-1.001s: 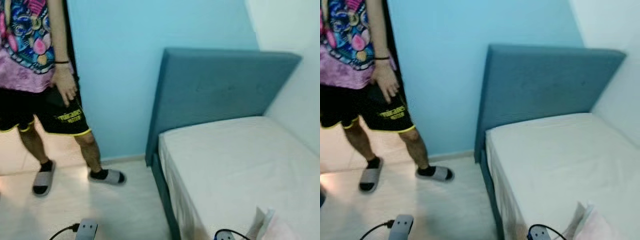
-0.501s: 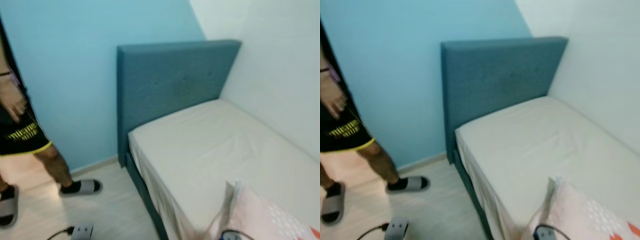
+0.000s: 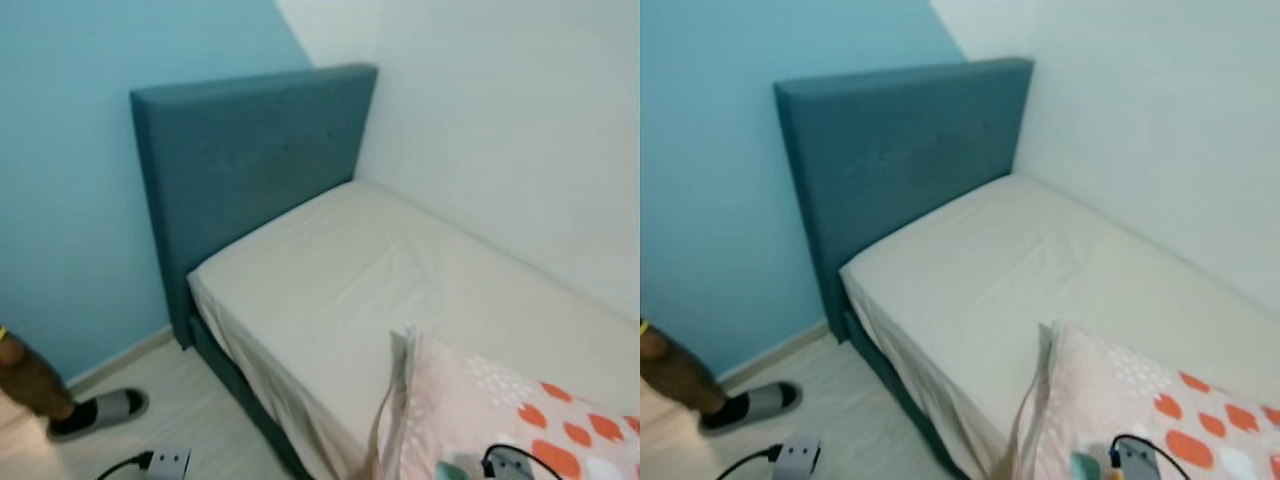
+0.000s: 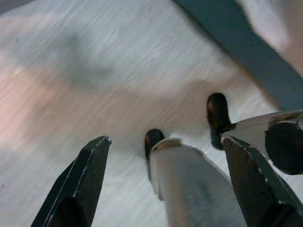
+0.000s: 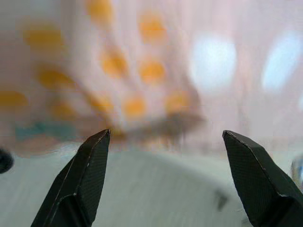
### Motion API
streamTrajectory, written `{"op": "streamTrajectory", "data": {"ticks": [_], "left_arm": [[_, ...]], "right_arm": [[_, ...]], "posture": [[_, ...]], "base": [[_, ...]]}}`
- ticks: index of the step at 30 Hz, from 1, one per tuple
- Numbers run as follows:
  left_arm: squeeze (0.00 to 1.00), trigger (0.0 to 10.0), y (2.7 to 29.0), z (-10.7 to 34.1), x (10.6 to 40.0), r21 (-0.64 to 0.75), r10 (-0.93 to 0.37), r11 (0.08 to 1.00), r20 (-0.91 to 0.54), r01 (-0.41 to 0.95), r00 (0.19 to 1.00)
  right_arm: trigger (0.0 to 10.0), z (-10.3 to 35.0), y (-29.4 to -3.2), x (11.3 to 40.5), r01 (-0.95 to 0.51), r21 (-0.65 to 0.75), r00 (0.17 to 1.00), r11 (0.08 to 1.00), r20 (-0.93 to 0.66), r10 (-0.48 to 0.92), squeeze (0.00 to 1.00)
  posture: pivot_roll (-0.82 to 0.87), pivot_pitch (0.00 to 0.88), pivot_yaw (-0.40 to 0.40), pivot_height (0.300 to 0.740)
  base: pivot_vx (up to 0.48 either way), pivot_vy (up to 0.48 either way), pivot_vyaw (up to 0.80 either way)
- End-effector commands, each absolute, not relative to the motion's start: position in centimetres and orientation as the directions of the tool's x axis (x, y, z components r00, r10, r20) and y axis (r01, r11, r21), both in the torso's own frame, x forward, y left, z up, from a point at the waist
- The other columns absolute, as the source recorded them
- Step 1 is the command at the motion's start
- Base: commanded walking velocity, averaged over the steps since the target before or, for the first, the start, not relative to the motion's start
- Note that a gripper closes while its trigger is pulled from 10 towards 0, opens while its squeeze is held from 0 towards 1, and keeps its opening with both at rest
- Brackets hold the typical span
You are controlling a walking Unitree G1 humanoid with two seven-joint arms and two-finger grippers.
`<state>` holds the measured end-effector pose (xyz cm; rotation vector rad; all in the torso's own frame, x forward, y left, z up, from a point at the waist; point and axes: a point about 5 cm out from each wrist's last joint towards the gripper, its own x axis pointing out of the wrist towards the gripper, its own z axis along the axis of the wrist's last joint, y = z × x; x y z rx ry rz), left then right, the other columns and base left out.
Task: Clean up the room
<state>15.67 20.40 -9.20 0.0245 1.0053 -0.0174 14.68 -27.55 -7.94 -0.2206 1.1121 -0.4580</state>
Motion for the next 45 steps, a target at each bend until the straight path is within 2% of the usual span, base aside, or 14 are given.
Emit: {"op": "streamTrajectory", "data": {"ticks": [1,4,5,7,12,14,17,25,29,33,34,39,43,45], "left_arm": [[0.00,10.0,19.9,-9.3,15.6,0.009,-0.016,0.999,-0.850,0.044,0.527],[0.00,10.0,19.9,-9.3,15.6,0.005,-0.013,0.999,-0.848,0.033,0.530],[0.00,10.0,20.0,-9.3,15.6,0.007,-0.009,1.000,-0.849,0.028,0.529],[0.00,10.0,20.1,-9.3,15.6,0.009,-0.007,1.000,-0.849,0.028,0.528],[0.00,10.0,20.1,-9.3,15.6,0.012,-0.005,1.000,-0.849,0.028,0.528],[0.00,10.0,20.1,-9.3,15.7,0.016,-0.001,0.999,-0.847,0.028,0.531],[0.00,10.0,20.1,-9.3,15.7,0.023,0.003,0.999,-0.847,0.031,0.531],[0.00,10.0,20.0,-9.3,15.8,0.031,0.011,0.999,-0.847,0.028,0.531],[0.00,10.0,20.2,-9.2,15.8,0.042,0.024,0.999,-0.848,0.021,0.530],[0.00,10.0,20.3,-9.2,15.8,0.047,0.027,0.999,-0.848,0.023,0.529],[0.00,10.0,20.3,-9.2,15.8,0.051,0.030,0.998,-0.849,0.026,0.527],[0.00,10.0,20.4,-9.3,15.5,0.066,0.038,0.997,-0.857,0.036,0.514],[0.00,10.0,20.5,-9.5,15.1,0.078,0.047,0.996,-0.866,0.042,0.498],[0.00,10.0,20.4,-9.6,14.8,0.083,0.056,0.996,-0.870,0.033,0.491]], "right_arm": [[10.0,-7.8,-27.9,14.8,0.290,-0.379,0.365,0.879,-0.805,-0.468,0.00],[10.0,-7.7,-27.8,14.9,0.363,-0.328,0.373,0.872,-0.806,-0.458,0.00],[10.0,-7.6,-28.0,15.2,0.463,-0.263,0.382,0.846,-0.803,-0.458,0.00],[10.0,-7.4,-28.1,15.4,0.510,-0.230,0.387,0.829,-0.799,-0.460,0.00],[10.0,-7.2,-28.4,15.7,0.573,-0.179,0.396,0.800,-0.794,-0.461,0.00],[10.0,-6.7,-28.9,16.3,0.646,-0.103,0.416,0.756,-0.783,-0.462,0.00],[10.0,-6.6,-29.1,16.5,0.666,-0.067,0.430,0.743,-0.779,-0.456,0.00],[10.0,-6.6,-28.9,16.6,0.676,-0.022,0.451,0.737,-0.779,-0.437,0.00],[10.0,-5.5,-28.1,19.3,0.684,0.199,0.583,0.702,-0.728,-0.361,0.00],[10.0,-5.2,-27.8,20.1,0.668,0.266,0.626,0.695,-0.705,-0.332,0.00],[10.0,-4.8,-27.4,20.9,0.634,0.320,0.674,0.704,-0.675,-0.300,0.00],[10.0,-4.4,-26.9,21.8,0.593,0.373,0.721,0.714,-0.642,-0.263,0.00],[10.0,-3.8,-25.9,23.0,0.506,0.431,0.782,0.747,-0.595,-0.185,0.00],[10.0,-3.2,-24.9,24.2,0.404,0.462,0.826,0.790,-0.555,-0.099,0.00]], "posture": [[0.09,0.000,-0.106,0.740],[0.08,0.000,-0.107,0.740],[0.08,0.000,-0.109,0.740],[0.08,0.000,-0.109,0.740],[0.08,0.000,-0.109,0.740],[0.07,0.000,-0.110,0.740],[0.07,0.000,-0.113,0.740],[0.07,0.000,-0.114,0.740],[0.06,0.000,-0.109,0.740],[0.06,0.000,-0.109,0.740],[0.06,0.000,-0.109,0.740],[0.06,0.000,-0.110,0.740],[0.06,0.000,-0.115,0.740],[0.06,0.000,-0.115,0.740]], "base": [[0.000,0.000,-0.76],[0.000,0.000,-0.76],[0.000,0.000,-0.76],[0.000,0.000,-0.76],[0.000,0.000,-0.76],[0.000,0.000,-0.76],[0.000,0.000,-0.76],[0.000,0.000,-0.76],[0.000,0.000,-0.76],[0.000,0.000,-0.76],[0.000,0.000,0.00],[0.000,-0.309,0.00],[0.000,-0.480,0.00],[0.000,-0.240,0.00]]}}
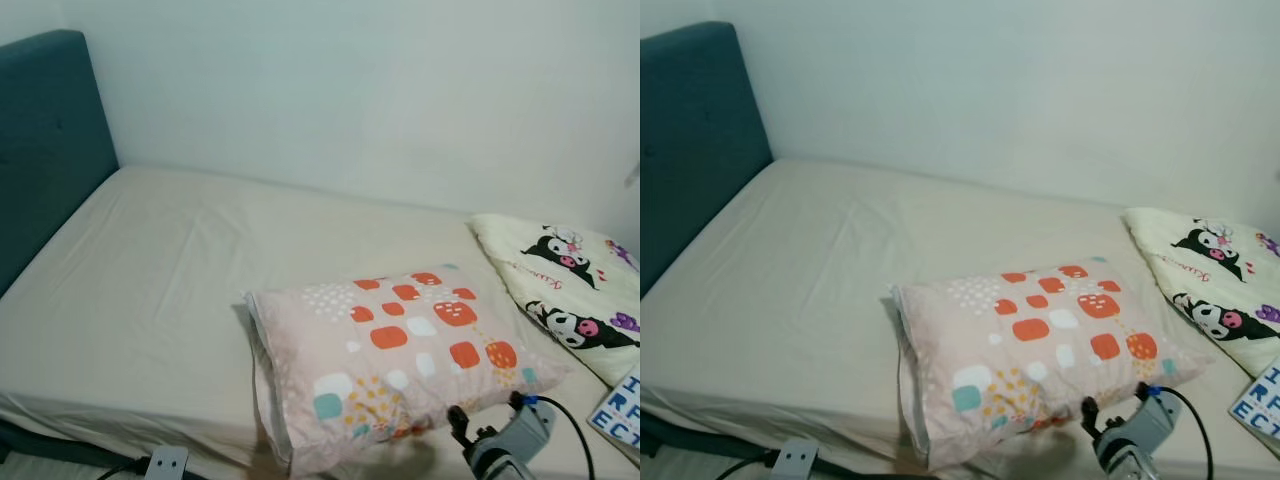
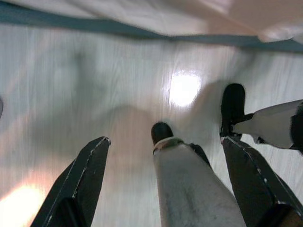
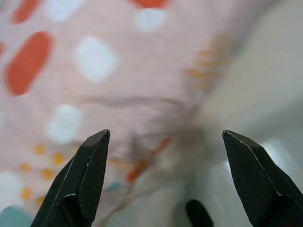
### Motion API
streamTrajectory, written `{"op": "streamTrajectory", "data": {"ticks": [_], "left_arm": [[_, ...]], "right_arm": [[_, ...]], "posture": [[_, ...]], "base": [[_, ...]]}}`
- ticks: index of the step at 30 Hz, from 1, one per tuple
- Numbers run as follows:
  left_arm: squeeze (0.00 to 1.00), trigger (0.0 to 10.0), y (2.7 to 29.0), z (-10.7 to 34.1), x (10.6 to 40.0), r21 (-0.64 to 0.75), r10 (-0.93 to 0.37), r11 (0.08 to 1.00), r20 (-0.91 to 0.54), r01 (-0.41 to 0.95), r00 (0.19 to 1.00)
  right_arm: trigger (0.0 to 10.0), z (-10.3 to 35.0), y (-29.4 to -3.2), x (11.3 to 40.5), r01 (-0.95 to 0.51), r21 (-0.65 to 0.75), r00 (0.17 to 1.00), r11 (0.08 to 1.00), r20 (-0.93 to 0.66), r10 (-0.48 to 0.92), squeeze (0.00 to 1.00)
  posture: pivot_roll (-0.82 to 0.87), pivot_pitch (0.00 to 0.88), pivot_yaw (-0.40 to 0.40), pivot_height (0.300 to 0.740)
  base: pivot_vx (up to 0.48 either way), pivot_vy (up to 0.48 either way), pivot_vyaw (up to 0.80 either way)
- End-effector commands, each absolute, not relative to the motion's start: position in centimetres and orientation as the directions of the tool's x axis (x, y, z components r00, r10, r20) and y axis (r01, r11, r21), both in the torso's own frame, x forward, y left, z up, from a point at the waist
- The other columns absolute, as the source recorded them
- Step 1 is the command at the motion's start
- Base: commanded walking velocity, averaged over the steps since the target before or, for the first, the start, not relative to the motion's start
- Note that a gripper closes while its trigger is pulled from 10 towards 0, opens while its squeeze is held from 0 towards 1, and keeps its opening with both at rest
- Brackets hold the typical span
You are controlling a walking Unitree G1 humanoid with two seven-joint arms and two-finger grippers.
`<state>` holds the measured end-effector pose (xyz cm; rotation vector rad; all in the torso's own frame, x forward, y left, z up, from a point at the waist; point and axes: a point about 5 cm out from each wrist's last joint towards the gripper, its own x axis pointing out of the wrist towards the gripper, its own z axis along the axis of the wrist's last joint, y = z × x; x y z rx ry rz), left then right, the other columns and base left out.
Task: Clean up the room
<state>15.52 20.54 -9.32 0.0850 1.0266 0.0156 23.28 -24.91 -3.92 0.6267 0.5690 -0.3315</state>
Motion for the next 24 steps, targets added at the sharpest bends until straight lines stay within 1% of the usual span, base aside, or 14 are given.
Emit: {"op": "streamTrajectory", "data": {"ticks": [1,6,16,20,24], "left_arm": [[0.00,10.0,20.4,-9.6,14.8,0.083,0.056,0.996,-0.870,0.033,0.491],[0.00,10.0,20.5,-9.6,14.9,0.094,0.074,0.995,-0.864,0.015,0.499],[0.00,10.0,20.6,-9.5,15.0,0.083,0.058,0.996,-0.861,0.027,0.506],[0.00,10.0,20.8,-9.6,14.6,0.093,0.070,0.995,-0.866,0.023,0.494],[0.00,10.0,21.0,-9.6,14.7,0.114,0.098,0.993,-0.859,0.002,0.503]], "right_arm": [[10.0,-3.2,-24.9,24.2,0.404,0.462,0.826,0.790,-0.555,-0.099,0.00],[10.0,-3.1,-24.5,24.5,0.378,0.439,0.826,0.815,-0.557,-0.083,0.00],[10.0,-3.4,-24.0,24.3,0.378,0.445,0.824,0.812,-0.561,-0.076,0.00],[10.0,-3.1,-24.0,24.7,0.370,0.456,0.835,0.809,-0.546,-0.074,0.00],[10.0,-2.7,-24.1,25.2,0.365,0.450,0.840,0.815,-0.537,-0.080,0.00]], "posture": [[0.06,0.000,-0.115,0.740],[0.06,0.000,-0.110,0.740],[0.07,0.000,-0.110,0.740],[0.07,0.000,-0.112,0.740],[0.06,0.000,-0.111,0.740]], "base": [[0.000,0.000,0.00],[0.000,0.000,0.00],[0.000,0.000,0.00],[0.000,-0.471,0.00],[0.000,-0.384,0.00]]}}
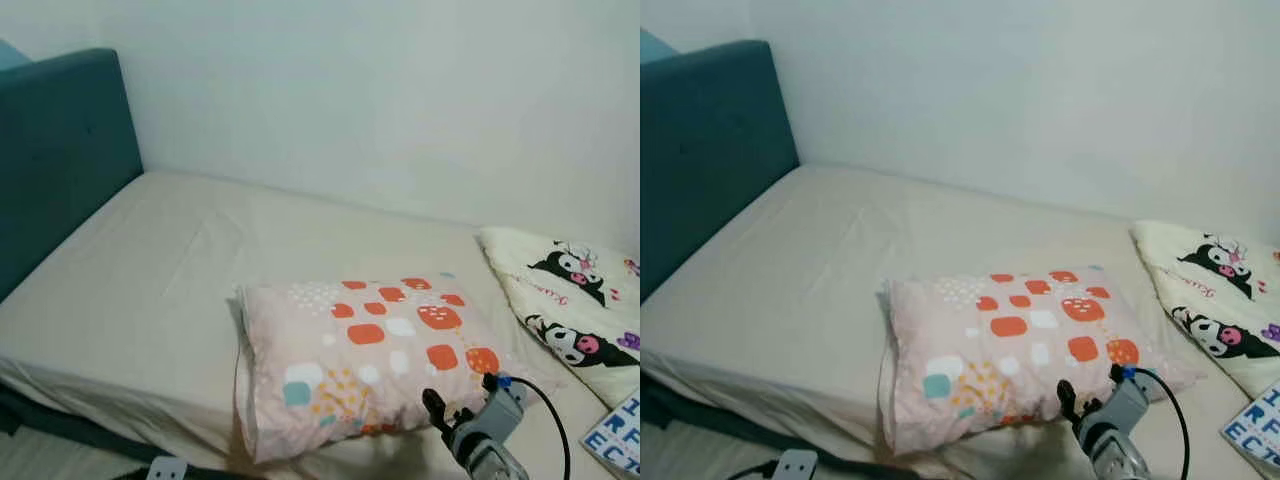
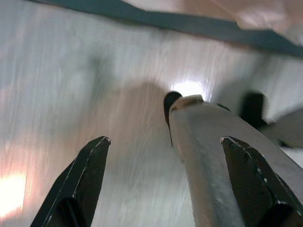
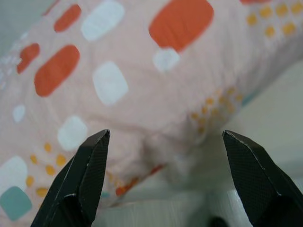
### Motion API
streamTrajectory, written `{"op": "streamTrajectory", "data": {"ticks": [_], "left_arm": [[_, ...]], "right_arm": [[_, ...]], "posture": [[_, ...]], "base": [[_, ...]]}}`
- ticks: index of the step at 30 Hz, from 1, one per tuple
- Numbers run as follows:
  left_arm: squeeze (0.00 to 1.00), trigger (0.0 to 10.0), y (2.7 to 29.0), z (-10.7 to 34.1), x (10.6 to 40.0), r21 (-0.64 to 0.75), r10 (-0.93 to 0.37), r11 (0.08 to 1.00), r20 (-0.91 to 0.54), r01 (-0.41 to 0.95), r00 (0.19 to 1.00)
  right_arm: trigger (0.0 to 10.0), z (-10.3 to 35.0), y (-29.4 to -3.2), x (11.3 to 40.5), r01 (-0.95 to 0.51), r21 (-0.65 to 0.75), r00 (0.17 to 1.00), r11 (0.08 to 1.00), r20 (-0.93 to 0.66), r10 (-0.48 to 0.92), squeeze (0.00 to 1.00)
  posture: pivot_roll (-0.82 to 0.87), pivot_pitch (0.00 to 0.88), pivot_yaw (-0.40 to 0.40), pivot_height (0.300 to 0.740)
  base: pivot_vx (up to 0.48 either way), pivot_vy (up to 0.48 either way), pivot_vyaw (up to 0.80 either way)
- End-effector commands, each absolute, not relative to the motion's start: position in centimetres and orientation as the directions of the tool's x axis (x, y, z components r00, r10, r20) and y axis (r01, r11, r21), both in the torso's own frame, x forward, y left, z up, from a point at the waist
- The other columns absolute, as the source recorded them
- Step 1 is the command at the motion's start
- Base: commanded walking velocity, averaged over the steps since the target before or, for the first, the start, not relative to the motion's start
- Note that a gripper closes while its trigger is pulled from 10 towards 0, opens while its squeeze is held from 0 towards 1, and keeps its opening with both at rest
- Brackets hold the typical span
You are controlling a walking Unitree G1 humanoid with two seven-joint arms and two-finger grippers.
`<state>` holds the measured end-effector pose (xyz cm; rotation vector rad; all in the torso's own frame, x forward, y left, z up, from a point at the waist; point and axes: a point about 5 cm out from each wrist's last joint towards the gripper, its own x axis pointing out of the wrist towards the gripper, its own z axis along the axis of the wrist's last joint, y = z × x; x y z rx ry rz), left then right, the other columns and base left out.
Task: Clean up the room
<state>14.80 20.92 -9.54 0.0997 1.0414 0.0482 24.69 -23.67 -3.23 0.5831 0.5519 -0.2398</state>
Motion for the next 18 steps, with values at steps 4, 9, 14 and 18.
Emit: {"op": "streamTrajectory", "data": {"ticks": [4,9,14,18], "left_arm": [[0.00,10.0,20.9,-9.5,15.0,0.112,0.099,0.994,-0.854,-0.006,0.511],[0.00,10.0,20.7,-9.4,15.3,0.108,0.095,0.994,-0.852,-0.005,0.516],[0.00,10.0,20.3,-9.4,15.5,0.113,0.099,0.994,-0.847,-0.004,0.522],[0.00,10.0,20.1,-9.5,15.3,0.120,0.103,0.993,-0.847,-0.002,0.521]], "right_arm": [[10.0,-2.2,-24.2,25.7,0.345,0.446,0.852,0.826,-0.519,-0.075,0.00],[10.0,-1.9,-24.1,26.2,0.323,0.444,0.861,0.836,-0.505,-0.065,0.00],[10.0,-2.3,-23.4,25.9,0.291,0.441,0.849,0.849,-0.528,-0.017,0.00],[10.0,-2.9,-23.3,25.3,0.309,0.442,0.832,0.842,-0.555,-0.014,0.00]], "posture": [[0.05,0.000,-0.108,0.740],[0.05,0.000,-0.106,0.740],[0.04,0.000,-0.121,0.740],[0.04,0.000,-0.126,0.740]], "base": [[0.000,-0.073,0.00],[0.000,0.000,0.00],[0.000,0.000,0.00],[0.000,0.000,0.00]]}}
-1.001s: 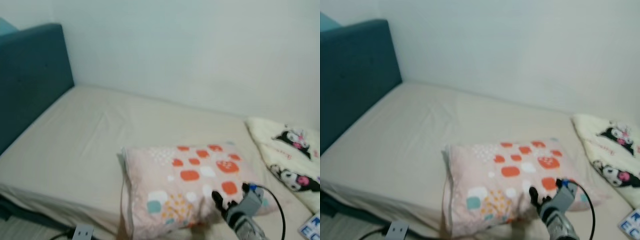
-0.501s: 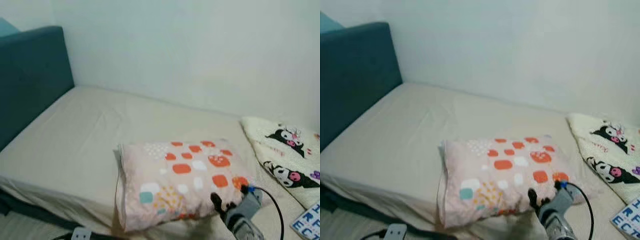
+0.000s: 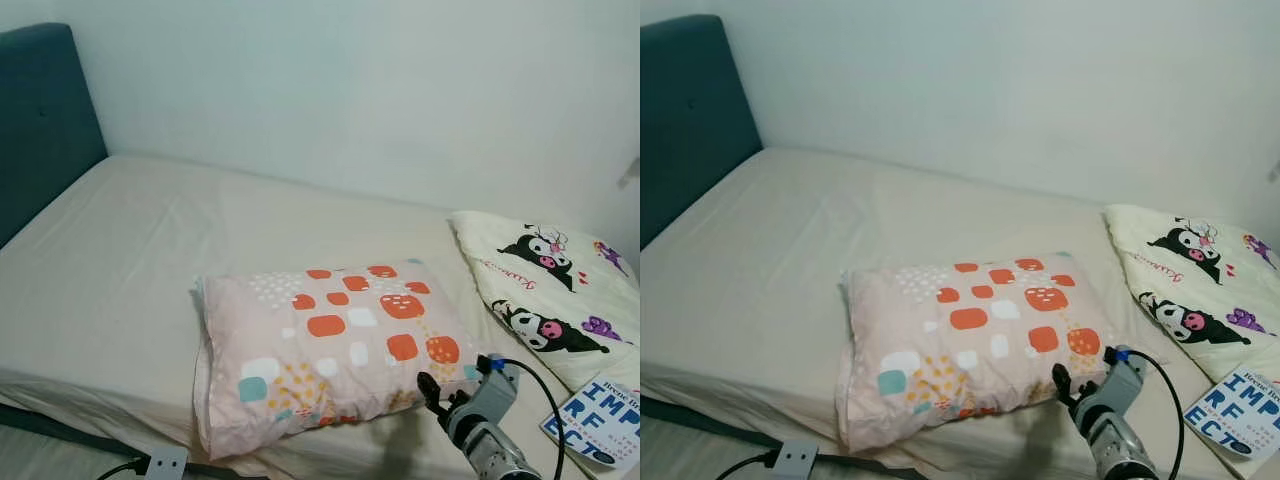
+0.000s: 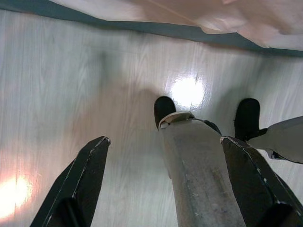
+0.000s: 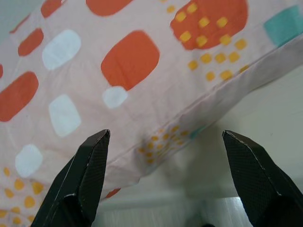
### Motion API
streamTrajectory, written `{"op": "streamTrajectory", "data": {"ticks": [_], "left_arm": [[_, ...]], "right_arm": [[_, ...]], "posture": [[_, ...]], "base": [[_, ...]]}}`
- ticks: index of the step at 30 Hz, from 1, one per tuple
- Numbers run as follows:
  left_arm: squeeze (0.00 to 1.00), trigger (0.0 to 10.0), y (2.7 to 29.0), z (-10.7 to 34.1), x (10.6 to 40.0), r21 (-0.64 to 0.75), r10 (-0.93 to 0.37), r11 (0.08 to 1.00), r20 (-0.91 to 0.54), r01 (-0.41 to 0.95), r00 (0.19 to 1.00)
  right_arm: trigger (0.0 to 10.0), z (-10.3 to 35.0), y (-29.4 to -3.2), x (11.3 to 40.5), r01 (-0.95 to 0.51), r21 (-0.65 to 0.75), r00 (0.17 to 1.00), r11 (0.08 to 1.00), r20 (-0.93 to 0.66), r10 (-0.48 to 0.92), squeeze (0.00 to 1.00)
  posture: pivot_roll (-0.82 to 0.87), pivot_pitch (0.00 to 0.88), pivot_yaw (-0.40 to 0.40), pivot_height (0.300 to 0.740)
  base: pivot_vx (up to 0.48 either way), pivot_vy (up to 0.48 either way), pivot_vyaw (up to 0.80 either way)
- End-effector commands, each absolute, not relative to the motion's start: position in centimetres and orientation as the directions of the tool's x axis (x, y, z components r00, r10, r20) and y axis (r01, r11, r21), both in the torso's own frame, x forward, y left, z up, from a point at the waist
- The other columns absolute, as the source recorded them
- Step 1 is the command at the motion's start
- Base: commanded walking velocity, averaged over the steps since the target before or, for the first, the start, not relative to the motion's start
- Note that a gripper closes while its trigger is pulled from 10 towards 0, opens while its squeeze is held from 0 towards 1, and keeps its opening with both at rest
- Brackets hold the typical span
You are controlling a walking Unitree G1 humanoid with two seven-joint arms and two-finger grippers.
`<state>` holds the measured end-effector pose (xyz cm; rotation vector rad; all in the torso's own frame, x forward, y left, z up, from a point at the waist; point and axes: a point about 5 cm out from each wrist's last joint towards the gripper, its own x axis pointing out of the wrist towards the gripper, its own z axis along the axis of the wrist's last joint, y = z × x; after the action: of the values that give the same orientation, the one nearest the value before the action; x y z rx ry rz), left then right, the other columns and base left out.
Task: Clean up the room
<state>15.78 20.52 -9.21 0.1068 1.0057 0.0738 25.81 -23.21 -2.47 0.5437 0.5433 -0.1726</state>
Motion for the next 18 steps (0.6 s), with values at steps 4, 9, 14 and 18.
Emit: {"op": "streamTrajectory", "data": {"ticks": [4,9,14,18], "left_arm": [[0.00,10.0,20.1,-9.6,14.9,0.118,0.103,0.993,-0.850,-0.005,0.517],[0.00,10.0,20.3,-9.8,14.4,0.117,0.107,0.993,-0.853,-0.013,0.512],[0.00,10.0,21.2,-9.3,15.0,0.111,0.150,0.988,-0.826,-0.104,0.543],[0.00,10.0,21.8,-9.0,15.5,0.100,0.181,0.980,-0.808,-0.172,0.561]], "right_arm": [[10.0,-3.0,-23.6,25.0,0.335,0.447,0.829,0.829,-0.559,-0.033,0.00],[10.0,-2.9,-24.0,25.0,0.356,0.455,0.829,0.816,-0.556,-0.051,0.00],[10.0,-2.2,-24.9,25.5,0.367,0.447,0.832,0.816,-0.550,-0.074,0.00],[10.0,-1.8,-25.6,25.8,0.371,0.449,0.839,0.813,-0.538,-0.086,0.00]], "posture": [[0.04,0.000,-0.127,0.740],[0.04,0.000,-0.130,0.740],[0.04,0.000,-0.137,0.735],[0.03,0.000,-0.145,0.725]], "base": [[0.000,0.000,0.00],[0.000,0.000,0.00],[0.000,0.000,0.00],[0.000,0.000,0.00]]}}
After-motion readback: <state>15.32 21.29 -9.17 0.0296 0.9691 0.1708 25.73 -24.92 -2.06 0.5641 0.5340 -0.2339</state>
